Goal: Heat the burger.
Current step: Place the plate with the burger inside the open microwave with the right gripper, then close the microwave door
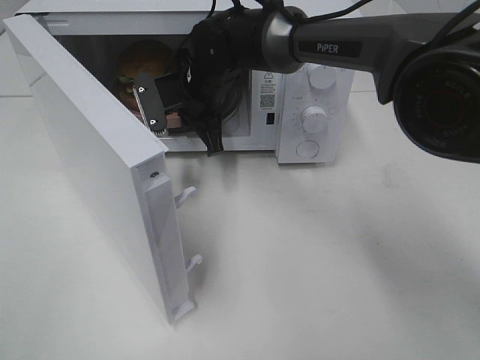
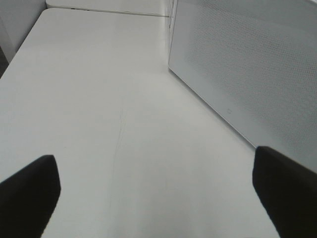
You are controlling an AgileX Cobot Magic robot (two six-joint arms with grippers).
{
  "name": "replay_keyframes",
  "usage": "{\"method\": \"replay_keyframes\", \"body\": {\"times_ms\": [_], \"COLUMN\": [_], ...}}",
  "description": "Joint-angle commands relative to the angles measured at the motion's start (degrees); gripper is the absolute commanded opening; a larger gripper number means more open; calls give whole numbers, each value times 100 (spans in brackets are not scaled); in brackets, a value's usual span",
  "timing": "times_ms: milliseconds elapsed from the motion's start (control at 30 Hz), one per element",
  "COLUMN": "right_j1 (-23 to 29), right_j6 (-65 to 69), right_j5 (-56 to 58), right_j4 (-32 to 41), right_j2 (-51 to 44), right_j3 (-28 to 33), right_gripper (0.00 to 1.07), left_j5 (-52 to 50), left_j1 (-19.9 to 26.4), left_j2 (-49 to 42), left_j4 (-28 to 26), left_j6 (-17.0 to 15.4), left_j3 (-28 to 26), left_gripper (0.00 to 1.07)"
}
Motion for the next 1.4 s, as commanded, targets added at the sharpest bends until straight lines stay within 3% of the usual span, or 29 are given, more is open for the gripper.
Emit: {"method": "replay_keyframes", "body": {"times_ms": [33, 233, 467, 567, 633, 733, 867, 1400], "right_j1": [-6, -6, -6, -6, -6, -6, -6, -143], "right_j6": [223, 355, 722, 768, 796, 802, 871, 1071], "right_j5": [-143, -183, -670, -733, -837, -871, -1306, -2000], "right_j4": [-172, -172, 74, 74, 52, 29, 29, 23], "right_j2": [-63, -120, -556, -613, -842, -900, -1335, -2601], "right_j3": [-74, 6, 825, 905, 1272, 1346, 2097, 3741], "right_gripper": [28, 43, 61, 62, 67, 67, 68, 68], "left_j5": [-80, -80, -80, -80, -80, -80, -80, -80], "left_j1": [11, 11, 11, 11, 11, 11, 11, 11], "left_j2": [-92, -92, -92, -92, -92, -92, -92, -92], "left_j4": [-23, -23, -23, -23, -23, -23, -23, -23], "left_j6": [11, 11, 11, 11, 11, 11, 11, 11], "left_j3": [11, 11, 11, 11, 11, 11, 11, 11], "left_gripper": [98, 98, 98, 98, 98, 98, 98, 98]}}
